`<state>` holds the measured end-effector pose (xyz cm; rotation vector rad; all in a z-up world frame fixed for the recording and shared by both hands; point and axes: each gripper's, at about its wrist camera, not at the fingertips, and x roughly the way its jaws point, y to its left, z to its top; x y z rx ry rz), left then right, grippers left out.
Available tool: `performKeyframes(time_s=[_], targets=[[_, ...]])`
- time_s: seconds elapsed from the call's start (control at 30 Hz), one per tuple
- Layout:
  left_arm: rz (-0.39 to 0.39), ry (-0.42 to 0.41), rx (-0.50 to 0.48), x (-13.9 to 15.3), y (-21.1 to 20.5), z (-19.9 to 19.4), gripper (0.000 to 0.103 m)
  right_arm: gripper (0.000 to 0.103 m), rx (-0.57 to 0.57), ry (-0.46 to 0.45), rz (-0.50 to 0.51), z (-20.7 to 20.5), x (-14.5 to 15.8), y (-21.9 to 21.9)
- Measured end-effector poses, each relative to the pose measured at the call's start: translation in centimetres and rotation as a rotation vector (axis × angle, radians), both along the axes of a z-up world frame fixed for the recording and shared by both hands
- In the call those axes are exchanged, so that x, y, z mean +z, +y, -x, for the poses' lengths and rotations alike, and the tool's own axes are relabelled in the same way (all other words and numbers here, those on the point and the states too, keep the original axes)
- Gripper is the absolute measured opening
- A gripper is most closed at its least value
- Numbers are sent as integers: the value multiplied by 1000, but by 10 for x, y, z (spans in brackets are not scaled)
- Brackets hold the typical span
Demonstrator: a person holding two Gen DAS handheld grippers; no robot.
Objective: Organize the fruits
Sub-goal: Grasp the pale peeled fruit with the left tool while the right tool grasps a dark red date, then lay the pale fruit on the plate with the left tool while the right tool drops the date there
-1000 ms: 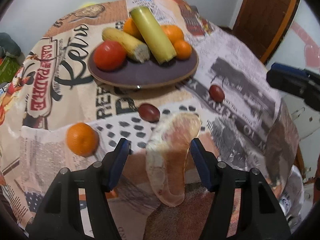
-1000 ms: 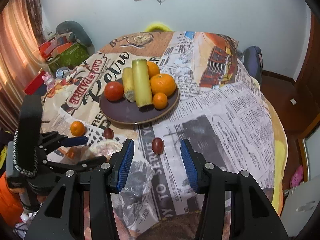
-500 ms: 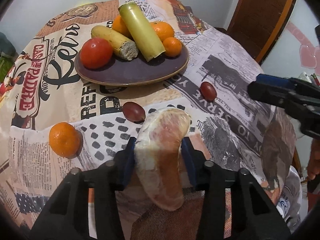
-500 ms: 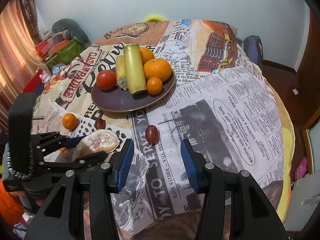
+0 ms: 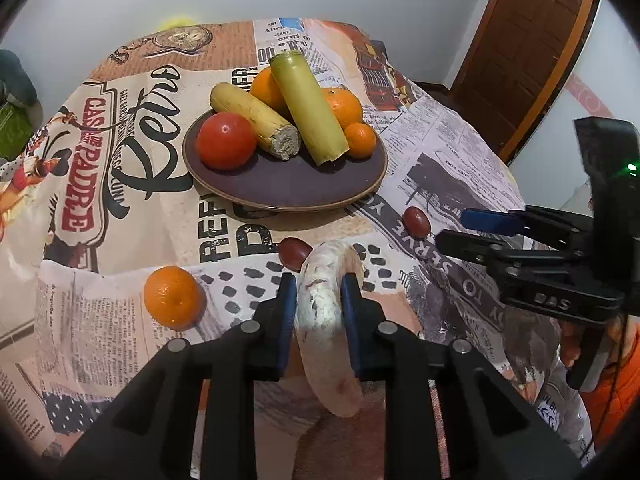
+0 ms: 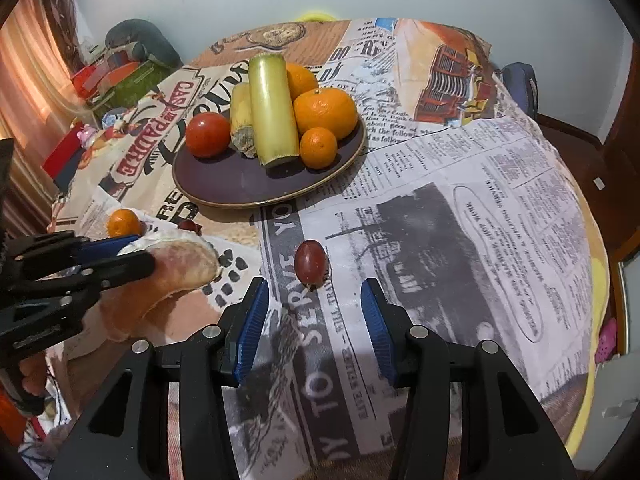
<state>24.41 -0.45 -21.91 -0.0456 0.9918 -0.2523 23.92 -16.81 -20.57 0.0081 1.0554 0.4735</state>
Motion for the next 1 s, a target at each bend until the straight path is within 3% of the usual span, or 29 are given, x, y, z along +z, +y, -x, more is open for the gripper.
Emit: performKeyframes(time_s=[0.23,0.4,1.0], targets=[[16,-47,22,13,9,0,22,32,6,13,6,-13,-10,8],[9,-94,29,29,13,-4,21,18,21,17,1,-18,-13,13],[11,-206,60,70,19,-37,21,17,8,-91,-72,-28,31,11]])
